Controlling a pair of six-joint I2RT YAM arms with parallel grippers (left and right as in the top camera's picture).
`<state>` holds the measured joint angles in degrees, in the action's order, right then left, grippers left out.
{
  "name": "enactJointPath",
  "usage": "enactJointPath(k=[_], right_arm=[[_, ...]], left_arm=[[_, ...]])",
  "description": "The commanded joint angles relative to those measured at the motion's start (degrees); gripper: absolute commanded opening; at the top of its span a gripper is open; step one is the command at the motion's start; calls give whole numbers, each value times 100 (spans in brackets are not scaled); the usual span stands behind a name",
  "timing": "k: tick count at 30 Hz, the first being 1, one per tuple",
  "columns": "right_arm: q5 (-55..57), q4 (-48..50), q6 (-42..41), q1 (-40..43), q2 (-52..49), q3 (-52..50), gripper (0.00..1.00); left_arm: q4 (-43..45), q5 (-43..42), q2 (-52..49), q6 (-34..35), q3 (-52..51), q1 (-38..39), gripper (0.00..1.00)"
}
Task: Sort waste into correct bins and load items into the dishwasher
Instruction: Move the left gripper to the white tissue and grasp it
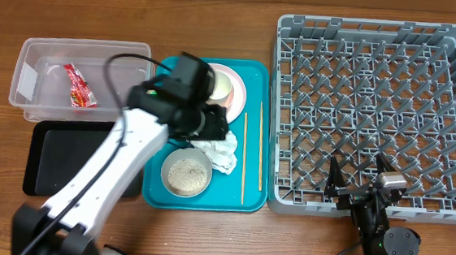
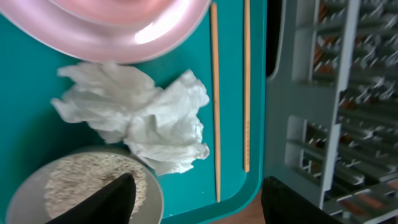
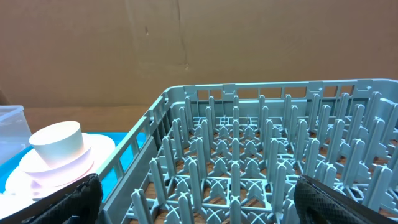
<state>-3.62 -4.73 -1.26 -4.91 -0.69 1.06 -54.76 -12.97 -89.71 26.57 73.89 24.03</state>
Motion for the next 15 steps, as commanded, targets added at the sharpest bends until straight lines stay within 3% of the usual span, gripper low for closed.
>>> enactJointPath(k=[1,9,15], right_arm=[[7,22,22,-17,52,-61,100],[7,22,22,-17,52,-61,100],[7,22,22,-17,52,-61,100]], left_arm=[[-70,181,-549,-90,31,496,65],[-26,820,-1001,911,31,973,64],[-94,1766,-1005,1290,-2,1200,73]])
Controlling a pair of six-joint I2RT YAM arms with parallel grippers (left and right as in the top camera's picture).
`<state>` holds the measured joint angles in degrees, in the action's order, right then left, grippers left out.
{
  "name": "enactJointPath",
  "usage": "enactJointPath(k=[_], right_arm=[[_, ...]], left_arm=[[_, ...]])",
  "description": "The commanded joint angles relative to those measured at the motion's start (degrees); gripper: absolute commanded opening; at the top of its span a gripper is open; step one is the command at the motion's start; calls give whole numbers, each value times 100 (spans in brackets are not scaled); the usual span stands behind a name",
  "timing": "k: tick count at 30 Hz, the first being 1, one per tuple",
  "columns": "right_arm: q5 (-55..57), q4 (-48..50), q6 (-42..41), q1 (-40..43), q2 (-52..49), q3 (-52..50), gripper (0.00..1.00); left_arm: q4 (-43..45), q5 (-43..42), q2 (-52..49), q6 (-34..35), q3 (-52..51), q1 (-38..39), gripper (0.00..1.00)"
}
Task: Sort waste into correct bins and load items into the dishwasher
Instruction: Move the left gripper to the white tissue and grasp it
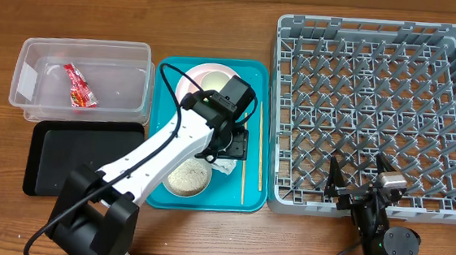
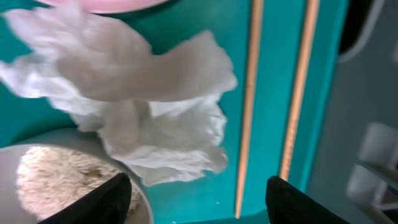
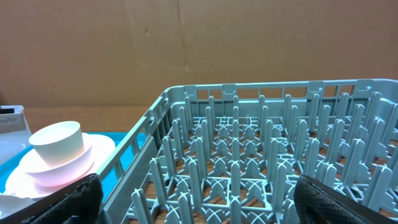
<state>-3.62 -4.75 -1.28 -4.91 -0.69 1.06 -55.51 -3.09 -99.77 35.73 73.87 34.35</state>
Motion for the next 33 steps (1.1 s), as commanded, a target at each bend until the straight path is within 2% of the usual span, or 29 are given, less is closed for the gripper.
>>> enactJointPath(k=[1,15,33], right_arm=[[7,24,24,-17,52,-61,100],[7,24,24,-17,52,-61,100],[7,24,24,-17,52,-61,100]], left_arm=[[-17,907,0,431,-7,201,73],[223,1445,-33,442,-179,282,80],[1593,1471,-33,-450,-1056,280,83]])
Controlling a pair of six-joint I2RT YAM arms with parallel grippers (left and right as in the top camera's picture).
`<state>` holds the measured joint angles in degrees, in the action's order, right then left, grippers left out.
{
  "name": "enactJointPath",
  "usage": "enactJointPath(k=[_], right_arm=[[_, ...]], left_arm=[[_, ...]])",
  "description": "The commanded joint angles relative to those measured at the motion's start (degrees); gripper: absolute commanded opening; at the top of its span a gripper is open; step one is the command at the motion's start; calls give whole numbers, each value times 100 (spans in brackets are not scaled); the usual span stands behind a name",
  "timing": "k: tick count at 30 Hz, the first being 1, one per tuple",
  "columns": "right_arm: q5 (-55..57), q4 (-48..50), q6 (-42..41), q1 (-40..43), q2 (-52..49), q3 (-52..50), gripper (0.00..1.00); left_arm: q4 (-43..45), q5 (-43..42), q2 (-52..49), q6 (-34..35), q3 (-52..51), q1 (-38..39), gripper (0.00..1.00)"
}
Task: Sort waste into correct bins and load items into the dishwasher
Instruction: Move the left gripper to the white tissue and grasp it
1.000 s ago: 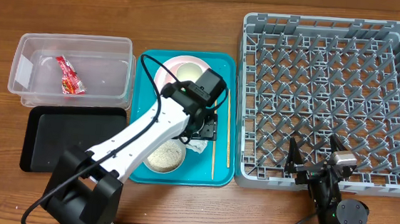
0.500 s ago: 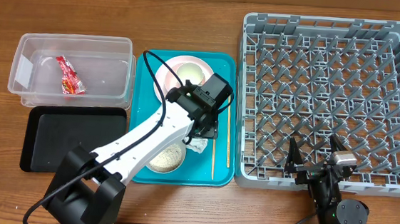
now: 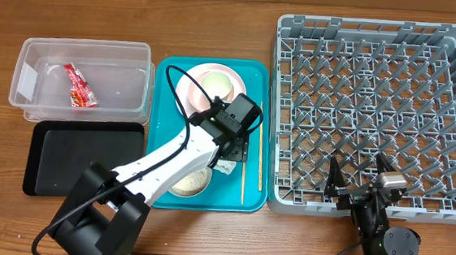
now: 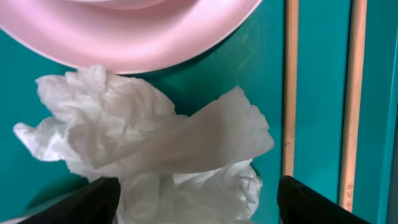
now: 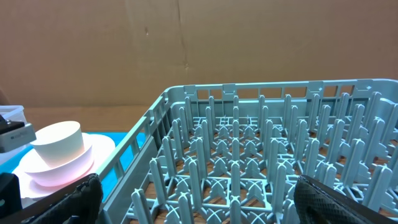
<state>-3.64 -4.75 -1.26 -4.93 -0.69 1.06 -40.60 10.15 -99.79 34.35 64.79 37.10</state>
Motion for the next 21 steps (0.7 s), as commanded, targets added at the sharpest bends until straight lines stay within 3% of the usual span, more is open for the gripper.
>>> enactJointPath(k=[1,8,21], right_arm=[[9,24,22,-15,52,-61,100],[9,24,22,-15,52,-61,100],[9,24,22,-15,52,-61,100]], left_arm=[[164,208,-31,-310,-195,4,83],[433,337,-31,-310,-457,0,85],[291,337,-31,-619,-461,0,79]])
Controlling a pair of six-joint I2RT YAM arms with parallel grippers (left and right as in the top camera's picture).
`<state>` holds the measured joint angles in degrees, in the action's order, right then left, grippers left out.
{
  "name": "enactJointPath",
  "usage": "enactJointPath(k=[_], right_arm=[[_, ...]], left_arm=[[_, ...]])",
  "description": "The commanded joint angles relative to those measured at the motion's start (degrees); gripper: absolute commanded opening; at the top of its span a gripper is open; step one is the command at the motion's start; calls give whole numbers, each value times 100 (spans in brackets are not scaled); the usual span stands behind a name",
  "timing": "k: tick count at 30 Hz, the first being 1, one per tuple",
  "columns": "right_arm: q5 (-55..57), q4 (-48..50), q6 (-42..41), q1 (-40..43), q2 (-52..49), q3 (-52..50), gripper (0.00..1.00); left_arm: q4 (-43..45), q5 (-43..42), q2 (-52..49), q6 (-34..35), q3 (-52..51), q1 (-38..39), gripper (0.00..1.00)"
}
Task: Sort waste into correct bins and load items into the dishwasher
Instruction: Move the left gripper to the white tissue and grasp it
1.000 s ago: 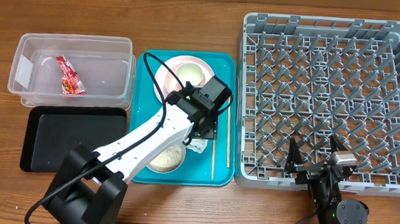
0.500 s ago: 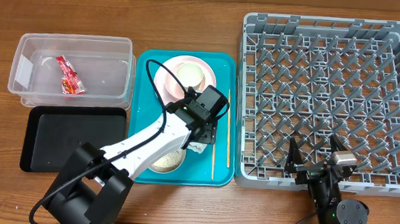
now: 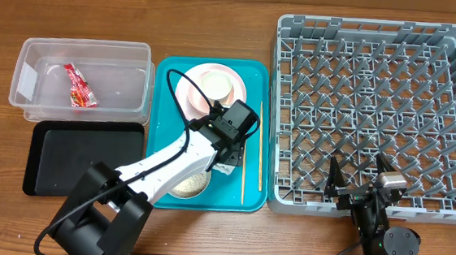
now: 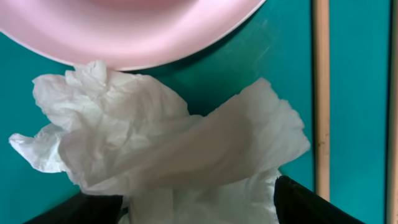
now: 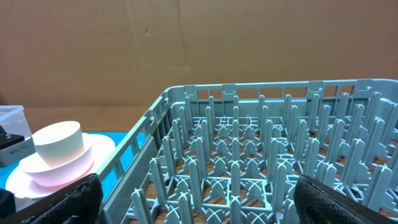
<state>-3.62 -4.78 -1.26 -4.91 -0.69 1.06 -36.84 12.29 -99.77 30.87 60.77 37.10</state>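
Note:
A crumpled white napkin (image 4: 174, 143) lies on the teal tray (image 3: 163, 98), just below the pink plate (image 4: 124, 25) that carries a cream cup (image 3: 215, 83). My left gripper (image 4: 199, 208) is open and low over the napkin, one finger on each side of it. A grey bowl of rice (image 3: 191, 182) sits half hidden under the arm. Two wooden chopsticks (image 3: 244, 157) lie along the tray's right side. My right gripper (image 5: 199, 199) is open and rests at the near edge of the grey dish rack (image 3: 376, 107).
A clear plastic bin (image 3: 81, 79) holding a red wrapper (image 3: 79, 86) stands left of the tray. A black tray (image 3: 83, 157) lies in front of the bin. The rack's upright pegs fill the right half of the table.
My left gripper has come lower over the napkin, which now fills more of the wrist view and reaches between the open fingers. The right arm has not moved.
My left gripper was open over the tray's centre with napkin, bowl and chopsticks in view. It then shifted right toward the chopsticks. Later it sat above the napkin below the plate, and now it is lower still, open around the napkin.

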Motion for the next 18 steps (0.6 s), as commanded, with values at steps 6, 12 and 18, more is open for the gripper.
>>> enactJointPath(k=[6,12,18], right_arm=[[7,26,22,-17,52,-61,100],[7,26,22,-17,52,-61,100],[7,26,22,-17,52,-61,100]], left_arm=[[-367,122,-33,-437,-59,0,81],[-334,46,-33,-459,-59,0,84],[-96,-199,-33,-518,-59,0,87]])
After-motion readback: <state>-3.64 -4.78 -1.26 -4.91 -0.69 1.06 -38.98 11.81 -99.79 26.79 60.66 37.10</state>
